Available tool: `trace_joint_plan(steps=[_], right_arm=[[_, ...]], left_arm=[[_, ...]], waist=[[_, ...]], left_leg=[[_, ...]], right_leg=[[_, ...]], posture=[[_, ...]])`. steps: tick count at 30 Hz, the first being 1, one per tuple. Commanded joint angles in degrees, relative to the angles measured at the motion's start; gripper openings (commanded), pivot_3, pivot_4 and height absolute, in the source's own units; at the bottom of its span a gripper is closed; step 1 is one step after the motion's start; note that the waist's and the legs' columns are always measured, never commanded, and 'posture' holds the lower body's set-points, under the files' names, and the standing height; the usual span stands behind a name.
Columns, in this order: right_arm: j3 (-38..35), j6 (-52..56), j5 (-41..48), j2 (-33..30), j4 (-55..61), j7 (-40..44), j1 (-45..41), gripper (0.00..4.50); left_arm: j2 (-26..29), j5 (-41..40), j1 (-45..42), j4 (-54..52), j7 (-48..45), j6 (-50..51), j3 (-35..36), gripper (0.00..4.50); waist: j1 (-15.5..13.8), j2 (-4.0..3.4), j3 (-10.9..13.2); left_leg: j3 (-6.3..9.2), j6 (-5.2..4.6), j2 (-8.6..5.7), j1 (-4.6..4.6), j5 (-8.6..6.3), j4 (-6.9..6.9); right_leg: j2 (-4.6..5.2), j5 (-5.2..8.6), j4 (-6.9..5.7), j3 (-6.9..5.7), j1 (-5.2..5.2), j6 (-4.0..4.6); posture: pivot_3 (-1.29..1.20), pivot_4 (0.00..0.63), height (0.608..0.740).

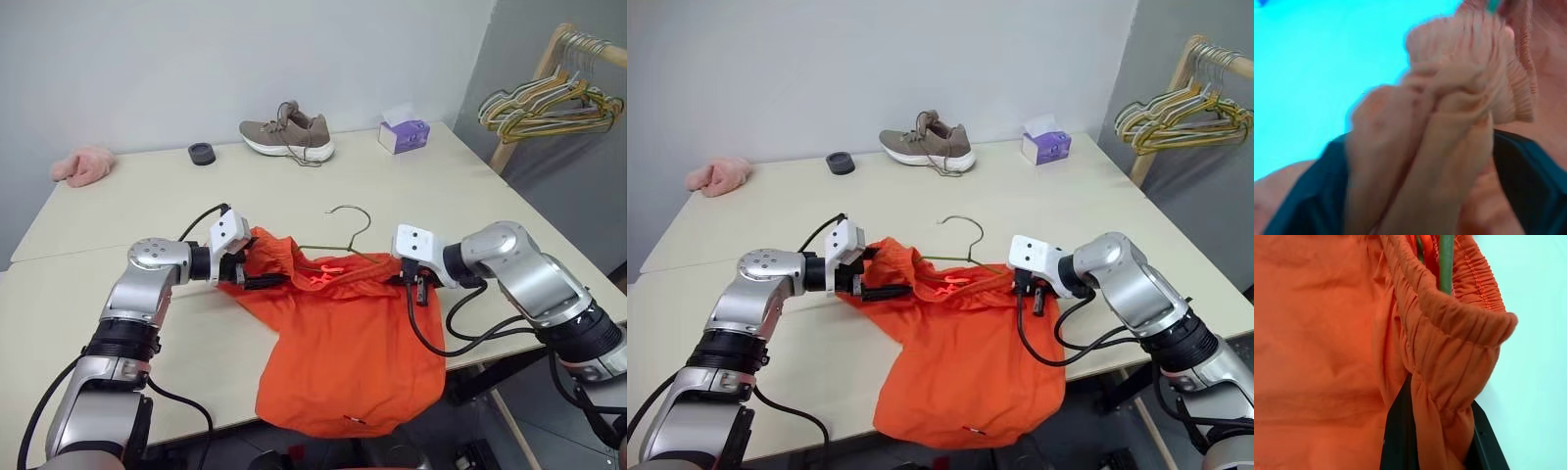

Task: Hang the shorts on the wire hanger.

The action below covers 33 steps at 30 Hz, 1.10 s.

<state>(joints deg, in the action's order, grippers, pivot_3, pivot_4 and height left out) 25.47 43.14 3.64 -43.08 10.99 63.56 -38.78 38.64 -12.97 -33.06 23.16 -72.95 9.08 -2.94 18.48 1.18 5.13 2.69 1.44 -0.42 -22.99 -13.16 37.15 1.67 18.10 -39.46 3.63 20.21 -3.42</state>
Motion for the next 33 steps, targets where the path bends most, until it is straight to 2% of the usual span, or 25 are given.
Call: trace_joint_plan(steps=[1,5,10,12,16,19,25,29,33], right_arm=[[-3.51,-1.46,0.02,-2.15,-0.80,-0.31,-0.01,0.00],[-6.25,-1.06,0.39,-4.20,-2.84,-1.40,2.46,0.00],[-14.45,3.14,2.33,-6.07,-2.76,-5.41,8.95,0.00],[-18.74,6.00,3.58,-6.05,-1.39,-7.81,11.83,0.00],[-32.54,11.28,4.41,-6.92,6.18,-13.72,25.10,0.00],[-40.97,14.93,5.75,-6.58,11.43,-15.71,34.04,0.00],[-56.38,25.54,7.64,-2.15,18.36,-20.81,43.27,0.00],[-66.37,35.73,7.73,0.78,21.44,-24.21,43.82,0.00],[-72.86,39.30,5.73,-0.28,20.97,-27.71,43.50,0.00]], left_arm=[[1.96,-0.14,-3.86,3.67,2.74,-1.64,3.84,4.24],[2.87,-1.19,-6.99,6.83,3.74,-0.83,5.82,4.24],[2.95,-2.82,-6.81,5.68,3.19,2.38,7.04,4.24],[2.59,-4.44,-5.83,2.92,1.50,5.43,6.34,4.24],[-1.07,-10.20,-3.42,-10.46,-2.36,15.36,1.97,4.24],[-4.62,-10.58,-3.72,-14.97,-1.93,16.39,-0.66,4.38],[-11.44,-12.07,-7.30,-18.74,-0.44,17.03,-3.44,4.38],[-16.28,-11.54,-9.99,-18.29,-0.21,14.59,-5.71,4.38],[-19.09,-10.21,-11.48,-16.74,-0.91,11.55,-7.99,4.38]], waist=[[0.09,0.00,0.00],[-0.02,0.01,0.00],[-0.37,0.01,0.00],[-0.45,0.01,0.00],[-1.19,0.01,0.00],[-2.05,-0.01,0.00],[0.17,-0.01,0.00],[2.31,-0.09,-0.04],[4.89,-0.06,-0.02]], left_leg=[[-0.01,0.00,0.00,0.00,0.00,0.00],[0.01,0.00,-0.01,0.00,0.00,0.04],[-0.01,0.00,-0.01,-0.02,0.00,-0.03],[-0.03,0.00,-0.01,-0.02,0.00,-0.02],[-0.01,0.00,0.00,-0.07,0.00,-0.03],[-0.02,0.00,0.00,-0.15,0.00,0.02],[-0.32,-0.01,0.05,0.11,-0.01,0.04],[-0.48,-0.03,0.06,0.16,0.00,0.05],[-0.69,-0.08,0.07,0.22,-0.03,-0.06]], right_leg=[[0.00,0.00,-0.01,0.00,0.01,0.00],[0.00,0.00,-0.02,-0.03,-0.01,0.00],[0.01,0.01,0.04,-0.02,-0.01,-0.01],[0.01,0.01,0.02,0.01,0.00,-0.01],[0.01,0.01,0.06,-0.03,-0.01,-0.01],[-0.01,0.03,0.17,-0.10,-0.08,-0.02],[-0.40,0.17,0.18,0.28,-0.24,-0.29],[-0.46,0.18,0.30,0.42,-0.31,-0.31],[-0.46,0.19,0.50,0.46,-0.36,-0.32]], posture=[[-0.30,0.040,0.740],[-0.30,0.039,0.740],[-0.31,0.043,0.740],[-0.32,0.045,0.740],[-0.36,0.055,0.740],[-0.40,0.063,0.740],[-0.45,0.073,0.740],[-0.50,0.081,0.740],[-0.53,0.087,0.740]])
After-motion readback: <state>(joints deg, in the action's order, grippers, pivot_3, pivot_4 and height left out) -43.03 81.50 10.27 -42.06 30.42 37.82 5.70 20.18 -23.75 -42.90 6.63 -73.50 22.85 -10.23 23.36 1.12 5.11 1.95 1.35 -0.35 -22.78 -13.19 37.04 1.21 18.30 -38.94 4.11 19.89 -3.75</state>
